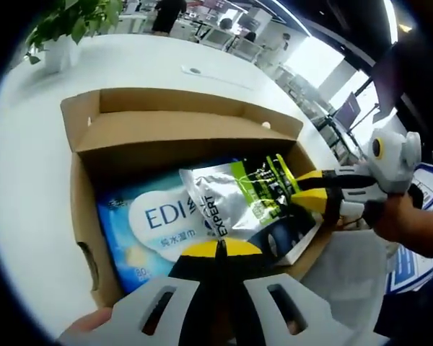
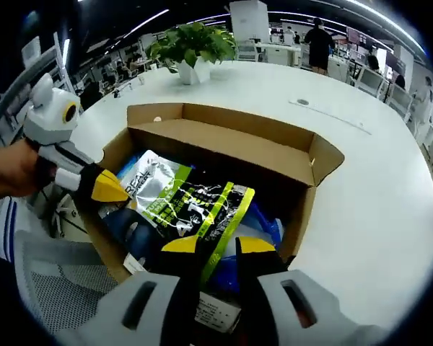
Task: Operate the shoe box by opening the lid, removing the specified soft item, and placing it in the target area until the item is outside and the box remains undamaged.
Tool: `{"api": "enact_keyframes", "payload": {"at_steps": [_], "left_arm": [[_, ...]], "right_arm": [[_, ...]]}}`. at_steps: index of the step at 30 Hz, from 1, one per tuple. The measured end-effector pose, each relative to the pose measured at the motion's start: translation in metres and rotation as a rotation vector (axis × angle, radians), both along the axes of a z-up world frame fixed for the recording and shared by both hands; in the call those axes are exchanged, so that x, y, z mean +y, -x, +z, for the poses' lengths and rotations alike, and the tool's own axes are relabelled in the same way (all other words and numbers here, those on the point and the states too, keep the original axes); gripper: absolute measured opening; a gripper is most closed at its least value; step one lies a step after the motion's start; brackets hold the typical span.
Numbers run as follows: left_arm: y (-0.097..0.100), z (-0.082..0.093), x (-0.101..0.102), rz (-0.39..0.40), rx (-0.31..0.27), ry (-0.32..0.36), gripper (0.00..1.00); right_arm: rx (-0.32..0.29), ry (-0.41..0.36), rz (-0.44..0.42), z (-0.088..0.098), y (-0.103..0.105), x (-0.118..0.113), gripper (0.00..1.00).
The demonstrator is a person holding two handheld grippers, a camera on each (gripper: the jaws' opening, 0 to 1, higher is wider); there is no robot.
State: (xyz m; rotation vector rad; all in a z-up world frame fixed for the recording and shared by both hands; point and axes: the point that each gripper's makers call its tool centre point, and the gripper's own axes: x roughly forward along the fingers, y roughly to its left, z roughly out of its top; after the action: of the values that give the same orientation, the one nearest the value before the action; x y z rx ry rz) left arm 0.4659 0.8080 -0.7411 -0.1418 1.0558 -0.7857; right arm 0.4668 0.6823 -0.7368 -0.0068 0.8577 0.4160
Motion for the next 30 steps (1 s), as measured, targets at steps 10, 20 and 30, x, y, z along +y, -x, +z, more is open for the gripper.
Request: {"api": "enact_keyframes", "payload": {"at_steps": [10, 20, 30], "left_arm": [[0.000, -0.002, 0.002, -0.027, -0.012, -0.007, 0.00], [-0.002, -0.001, 0.003, -0.048, -0.026, -0.011, 0.00], [-0.004, 0.037, -0.001, -0.087, -0.085, 0.041, 0.00]], "right_arm": [[0.041, -0.108, -0.062, -0.004, -0.006, 0.004, 0.07], [0.043, -0.095, -0.041, -0.005, 0.000, 0.012, 0.00], [0.000, -0.045, -0.073, 0.026, 0.006, 0.008, 0.00]]}}
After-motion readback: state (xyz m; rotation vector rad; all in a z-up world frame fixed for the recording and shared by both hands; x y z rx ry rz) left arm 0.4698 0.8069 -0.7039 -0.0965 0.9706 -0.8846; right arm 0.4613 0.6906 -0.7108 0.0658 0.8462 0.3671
